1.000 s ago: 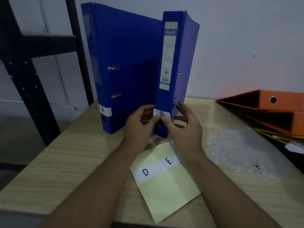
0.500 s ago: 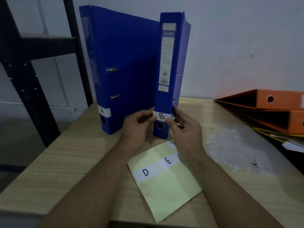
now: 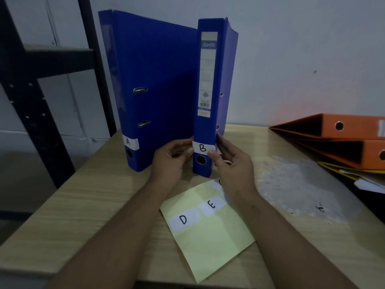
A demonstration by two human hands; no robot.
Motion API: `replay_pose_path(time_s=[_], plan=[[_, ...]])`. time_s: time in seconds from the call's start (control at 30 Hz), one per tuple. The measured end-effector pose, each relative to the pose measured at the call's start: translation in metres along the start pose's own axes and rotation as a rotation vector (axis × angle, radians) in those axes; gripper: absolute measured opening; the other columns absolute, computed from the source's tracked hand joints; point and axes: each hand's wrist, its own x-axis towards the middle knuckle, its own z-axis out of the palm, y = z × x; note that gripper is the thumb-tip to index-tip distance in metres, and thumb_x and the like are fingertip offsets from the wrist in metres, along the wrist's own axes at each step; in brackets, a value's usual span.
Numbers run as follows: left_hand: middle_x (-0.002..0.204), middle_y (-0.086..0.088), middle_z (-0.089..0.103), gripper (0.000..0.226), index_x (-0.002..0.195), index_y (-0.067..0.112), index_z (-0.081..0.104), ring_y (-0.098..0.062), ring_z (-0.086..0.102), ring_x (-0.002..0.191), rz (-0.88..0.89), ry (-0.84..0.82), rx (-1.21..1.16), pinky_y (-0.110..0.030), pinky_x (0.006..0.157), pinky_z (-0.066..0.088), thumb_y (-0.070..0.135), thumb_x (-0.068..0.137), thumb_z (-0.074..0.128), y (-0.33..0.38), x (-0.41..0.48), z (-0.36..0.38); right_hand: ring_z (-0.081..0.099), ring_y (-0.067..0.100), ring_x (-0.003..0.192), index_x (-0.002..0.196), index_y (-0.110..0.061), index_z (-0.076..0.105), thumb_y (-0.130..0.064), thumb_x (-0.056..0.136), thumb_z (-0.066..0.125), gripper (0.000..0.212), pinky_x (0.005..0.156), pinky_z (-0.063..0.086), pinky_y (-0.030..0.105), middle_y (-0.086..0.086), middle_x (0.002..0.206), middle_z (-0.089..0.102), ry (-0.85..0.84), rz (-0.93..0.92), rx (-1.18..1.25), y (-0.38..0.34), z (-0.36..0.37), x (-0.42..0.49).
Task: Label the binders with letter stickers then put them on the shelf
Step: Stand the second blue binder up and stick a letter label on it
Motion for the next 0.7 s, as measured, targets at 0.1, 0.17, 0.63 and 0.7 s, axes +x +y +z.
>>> replay_pose_path(time_s=[0.1,0.17,0.63,0.7], plan=[[0.098,0.009,0.081,0.020,0.104,0.020,0.077,0.001,0.075,0.094,0.019,0.077,-0.027,-0.011,0.073,0.057,0.002,0.094,0.076,-0.0017,-0.0011,0.0011,0.071,0.014,0.126,0.148,-0.022,0.065,-0.015,0.096,0.080,0.054,0.100,0.062,0.050,-0.009,0.135,0.075,0.005,0.002,0.002,0.0016,0.0004,0.0016],[0.096,0.006,0.081,0.016,0.097,0.016,0.078,-0.006,0.077,0.094,0.049,0.131,-0.025,-0.016,0.076,0.059,0.002,0.090,0.079,-0.0044,-0.0009,0.0013,0.071,0.013,0.125,0.147,-0.020,0.066,-0.014,0.096,0.080,0.054,0.098,0.063,0.049,-0.007,0.135,0.075,0.010,0.007,0.012,0.0020,0.0003,0.0016],[0.105,0.007,0.082,0.022,0.113,0.018,0.082,-0.009,0.078,0.101,0.171,0.099,0.083,-0.034,0.094,0.063,0.008,0.094,0.078,-0.0091,-0.0071,0.0038,0.074,0.013,0.120,0.143,-0.018,0.069,-0.013,0.095,0.082,0.050,0.097,0.063,0.048,-0.004,0.134,0.076,0.041,0.005,0.038,0.0011,-0.0002,-0.0021],[0.108,0.006,0.081,0.024,0.118,0.016,0.081,-0.009,0.076,0.104,0.231,0.076,0.124,-0.028,0.093,0.061,0.008,0.096,0.076,-0.0091,-0.0086,0.0041,0.074,0.011,0.120,0.143,-0.018,0.069,-0.015,0.095,0.082,0.050,0.097,0.064,0.047,-0.005,0.134,0.075,0.047,-0.023,0.011,-0.0004,-0.0011,-0.0036]])
